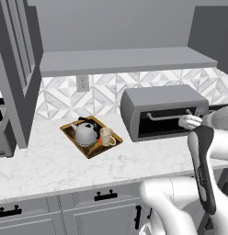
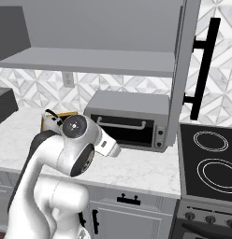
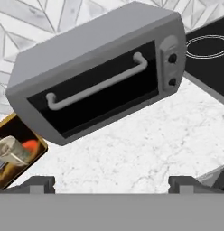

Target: Pick the kettle from the counter and place it on the tray. Then pick the mug from the cabinet and place it on the tray. Then close the cabinet doors.

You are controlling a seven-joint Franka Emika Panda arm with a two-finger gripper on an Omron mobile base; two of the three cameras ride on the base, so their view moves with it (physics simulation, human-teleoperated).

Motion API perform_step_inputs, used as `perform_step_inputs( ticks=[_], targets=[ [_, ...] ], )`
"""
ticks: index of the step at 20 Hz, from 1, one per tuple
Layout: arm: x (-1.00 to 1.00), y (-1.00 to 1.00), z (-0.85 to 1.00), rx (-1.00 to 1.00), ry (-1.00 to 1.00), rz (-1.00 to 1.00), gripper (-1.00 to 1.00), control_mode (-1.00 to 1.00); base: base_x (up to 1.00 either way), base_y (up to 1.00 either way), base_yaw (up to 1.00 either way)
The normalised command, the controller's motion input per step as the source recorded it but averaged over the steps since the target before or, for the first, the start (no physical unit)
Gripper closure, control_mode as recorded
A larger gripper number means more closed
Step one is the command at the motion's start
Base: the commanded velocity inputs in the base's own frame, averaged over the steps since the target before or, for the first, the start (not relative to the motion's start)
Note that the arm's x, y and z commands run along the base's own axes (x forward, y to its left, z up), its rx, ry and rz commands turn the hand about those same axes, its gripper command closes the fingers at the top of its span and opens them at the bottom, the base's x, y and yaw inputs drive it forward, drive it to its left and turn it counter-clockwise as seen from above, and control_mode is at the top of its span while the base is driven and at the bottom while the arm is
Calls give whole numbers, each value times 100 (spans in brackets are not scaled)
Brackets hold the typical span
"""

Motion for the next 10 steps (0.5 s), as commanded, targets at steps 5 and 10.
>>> perform_step_inputs(
  ticks=[5,10],
  targets=[
    [-38,-42,-43,15,-67,-5,-100,-100,0,0,0],
    [-11,-39,-24,17,-58,0,-100,-100,0,0,0]
  ],
)
